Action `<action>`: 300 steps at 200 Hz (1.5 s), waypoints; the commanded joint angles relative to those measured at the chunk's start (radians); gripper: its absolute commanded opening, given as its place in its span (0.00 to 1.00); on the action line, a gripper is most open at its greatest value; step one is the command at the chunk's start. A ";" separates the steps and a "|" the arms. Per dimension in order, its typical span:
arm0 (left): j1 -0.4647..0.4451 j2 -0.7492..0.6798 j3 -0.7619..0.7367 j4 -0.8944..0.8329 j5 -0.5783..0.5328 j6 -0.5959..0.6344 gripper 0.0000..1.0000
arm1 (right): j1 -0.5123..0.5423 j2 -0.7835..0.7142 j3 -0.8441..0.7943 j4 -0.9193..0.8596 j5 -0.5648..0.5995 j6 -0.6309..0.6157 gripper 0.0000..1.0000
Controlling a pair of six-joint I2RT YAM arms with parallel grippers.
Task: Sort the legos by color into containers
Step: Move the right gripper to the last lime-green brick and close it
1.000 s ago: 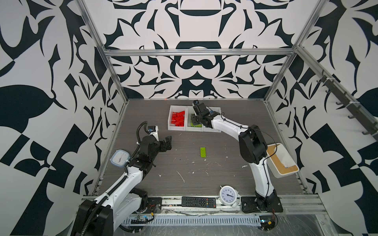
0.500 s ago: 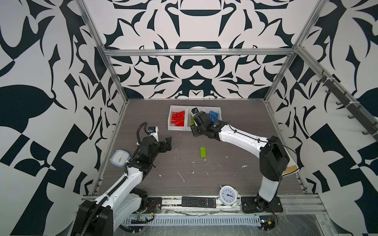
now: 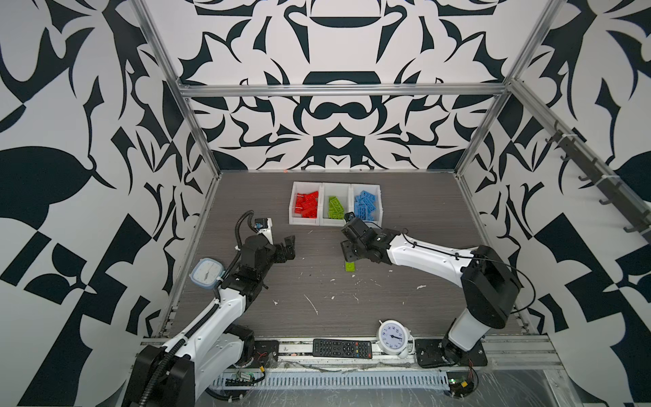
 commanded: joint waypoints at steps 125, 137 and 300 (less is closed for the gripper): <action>0.004 -0.005 -0.010 0.012 0.001 -0.004 1.00 | 0.017 0.133 0.006 0.014 -0.078 0.037 0.59; 0.005 -0.004 -0.011 0.011 0.000 -0.004 1.00 | 0.017 0.143 0.007 0.015 -0.081 0.037 0.58; 0.004 0.005 -0.011 0.020 0.017 -0.008 1.00 | -0.012 0.121 0.152 -0.001 -0.054 -0.092 0.21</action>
